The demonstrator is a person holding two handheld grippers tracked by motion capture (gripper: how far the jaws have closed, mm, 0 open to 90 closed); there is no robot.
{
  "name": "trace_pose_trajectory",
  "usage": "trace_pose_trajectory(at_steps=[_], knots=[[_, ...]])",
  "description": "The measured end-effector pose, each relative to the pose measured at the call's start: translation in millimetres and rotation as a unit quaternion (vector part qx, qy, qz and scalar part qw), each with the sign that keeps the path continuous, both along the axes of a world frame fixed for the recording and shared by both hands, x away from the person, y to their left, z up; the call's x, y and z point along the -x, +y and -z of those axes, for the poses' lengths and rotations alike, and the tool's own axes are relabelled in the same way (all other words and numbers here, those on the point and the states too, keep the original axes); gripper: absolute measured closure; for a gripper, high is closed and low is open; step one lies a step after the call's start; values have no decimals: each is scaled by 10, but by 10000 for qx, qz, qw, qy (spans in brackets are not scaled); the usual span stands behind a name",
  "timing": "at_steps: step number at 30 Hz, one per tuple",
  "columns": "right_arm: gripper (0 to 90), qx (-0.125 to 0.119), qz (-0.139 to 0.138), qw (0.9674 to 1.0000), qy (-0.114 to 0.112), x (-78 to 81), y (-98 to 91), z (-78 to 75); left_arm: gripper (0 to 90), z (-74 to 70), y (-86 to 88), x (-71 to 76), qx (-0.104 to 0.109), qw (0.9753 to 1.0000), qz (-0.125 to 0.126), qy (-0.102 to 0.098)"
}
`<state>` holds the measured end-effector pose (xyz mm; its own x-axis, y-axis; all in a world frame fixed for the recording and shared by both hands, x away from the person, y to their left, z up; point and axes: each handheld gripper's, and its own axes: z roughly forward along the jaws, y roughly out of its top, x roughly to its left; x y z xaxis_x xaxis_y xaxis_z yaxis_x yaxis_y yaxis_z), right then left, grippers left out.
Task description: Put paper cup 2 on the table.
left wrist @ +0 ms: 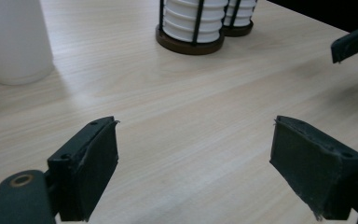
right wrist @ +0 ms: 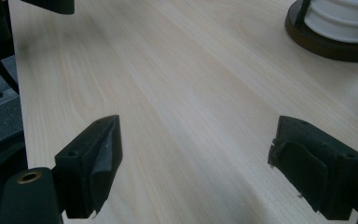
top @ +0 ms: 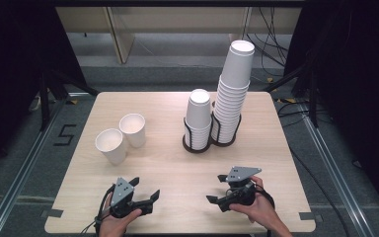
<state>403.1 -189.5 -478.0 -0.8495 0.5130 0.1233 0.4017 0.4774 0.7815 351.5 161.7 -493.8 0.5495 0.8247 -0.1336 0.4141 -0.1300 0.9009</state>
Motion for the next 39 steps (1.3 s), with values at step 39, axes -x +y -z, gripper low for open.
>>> trace_pose_trajectory(at_steps=[39], knots=[[163,823,-678,9938,-322,435,88,127,145,27,-626,501,-1145,9810,1544,-262]])
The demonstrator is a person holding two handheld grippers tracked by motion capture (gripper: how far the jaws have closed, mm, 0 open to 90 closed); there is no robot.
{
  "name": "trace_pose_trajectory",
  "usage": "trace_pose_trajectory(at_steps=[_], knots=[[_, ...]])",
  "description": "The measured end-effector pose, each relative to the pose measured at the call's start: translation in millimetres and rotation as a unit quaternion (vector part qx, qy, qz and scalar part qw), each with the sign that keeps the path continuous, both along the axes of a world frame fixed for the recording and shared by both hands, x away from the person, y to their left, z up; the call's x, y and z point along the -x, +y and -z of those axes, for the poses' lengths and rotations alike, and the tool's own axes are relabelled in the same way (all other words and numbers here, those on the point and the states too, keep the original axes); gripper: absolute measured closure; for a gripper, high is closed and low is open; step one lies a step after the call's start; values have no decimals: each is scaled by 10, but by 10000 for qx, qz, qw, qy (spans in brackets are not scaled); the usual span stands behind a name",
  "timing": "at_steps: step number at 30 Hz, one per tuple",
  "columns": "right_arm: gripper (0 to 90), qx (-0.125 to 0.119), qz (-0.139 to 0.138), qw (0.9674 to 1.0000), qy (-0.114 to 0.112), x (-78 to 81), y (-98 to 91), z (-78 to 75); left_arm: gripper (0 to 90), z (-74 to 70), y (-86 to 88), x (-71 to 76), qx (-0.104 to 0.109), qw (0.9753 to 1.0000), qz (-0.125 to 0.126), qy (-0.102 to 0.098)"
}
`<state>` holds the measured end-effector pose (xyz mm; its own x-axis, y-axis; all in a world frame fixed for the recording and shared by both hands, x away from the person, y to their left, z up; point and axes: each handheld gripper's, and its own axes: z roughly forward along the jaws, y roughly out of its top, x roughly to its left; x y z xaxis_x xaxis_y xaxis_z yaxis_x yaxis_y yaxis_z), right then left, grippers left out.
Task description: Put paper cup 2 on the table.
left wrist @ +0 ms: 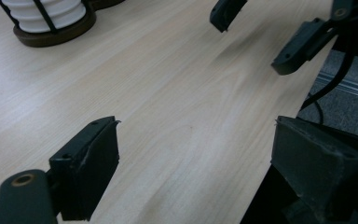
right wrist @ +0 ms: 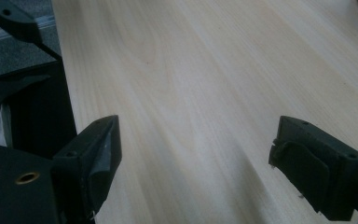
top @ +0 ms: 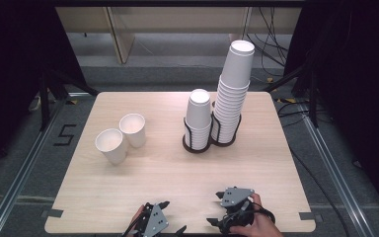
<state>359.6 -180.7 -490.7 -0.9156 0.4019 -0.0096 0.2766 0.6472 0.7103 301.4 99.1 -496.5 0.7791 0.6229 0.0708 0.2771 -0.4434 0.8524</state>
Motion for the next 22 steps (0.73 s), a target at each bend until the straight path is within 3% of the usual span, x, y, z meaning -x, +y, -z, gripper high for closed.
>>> trace_pose_trajectory(at_steps=[1,2,5,16,22], knots=[[163,11,4,10000,-4,3,-1,1,145,9,-2,-10,72,10000,-21,6],[163,12,6,10000,-3,4,-3,1,145,-3,22,-22,-79,10000,19,5],[163,6,-2,10000,4,1,-6,6,145,7,21,-38,36,10000,-55,41],[163,-1,17,10000,-8,-6,-20,0,145,2,17,-44,51,10000,-45,26],[162,-130,111,9998,64,-50,-84,-23,145,-23,91,-105,137,9996,-103,209]])
